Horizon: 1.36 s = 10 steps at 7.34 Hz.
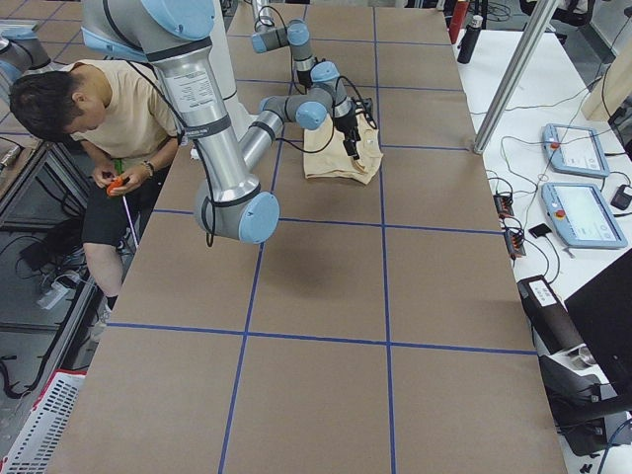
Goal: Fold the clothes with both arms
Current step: 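Lift the side edge with the left gripper and fold it over the shirt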
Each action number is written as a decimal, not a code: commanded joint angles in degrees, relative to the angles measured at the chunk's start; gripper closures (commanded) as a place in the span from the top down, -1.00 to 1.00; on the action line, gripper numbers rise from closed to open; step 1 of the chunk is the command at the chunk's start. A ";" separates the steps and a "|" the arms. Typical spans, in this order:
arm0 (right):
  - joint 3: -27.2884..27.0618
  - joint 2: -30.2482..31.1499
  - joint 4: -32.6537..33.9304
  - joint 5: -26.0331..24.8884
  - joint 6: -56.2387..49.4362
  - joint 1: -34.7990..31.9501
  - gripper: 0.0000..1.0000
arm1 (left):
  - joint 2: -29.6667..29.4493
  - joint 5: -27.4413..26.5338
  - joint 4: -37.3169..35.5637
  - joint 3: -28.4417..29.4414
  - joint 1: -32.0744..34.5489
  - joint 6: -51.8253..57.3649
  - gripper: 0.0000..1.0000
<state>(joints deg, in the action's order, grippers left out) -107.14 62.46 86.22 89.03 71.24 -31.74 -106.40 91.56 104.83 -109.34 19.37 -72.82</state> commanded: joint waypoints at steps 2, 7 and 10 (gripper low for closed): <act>0.00 0.03 0.00 -0.09 0.22 0.53 1.00 | -0.21 -0.07 0.20 4.55 10.74 11.69 -1.00; 0.00 -0.06 -1.23 -2.02 0.57 2.20 1.00 | -27.91 0.37 21.43 48.07 26.68 22.63 -1.00; 0.00 0.03 -1.23 -2.11 0.57 2.47 1.00 | -33.87 0.64 21.73 52.39 26.95 22.63 -1.00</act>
<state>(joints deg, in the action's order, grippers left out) -107.14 62.48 85.00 86.95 71.81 -29.44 -138.90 92.13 126.12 -58.31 46.19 -50.26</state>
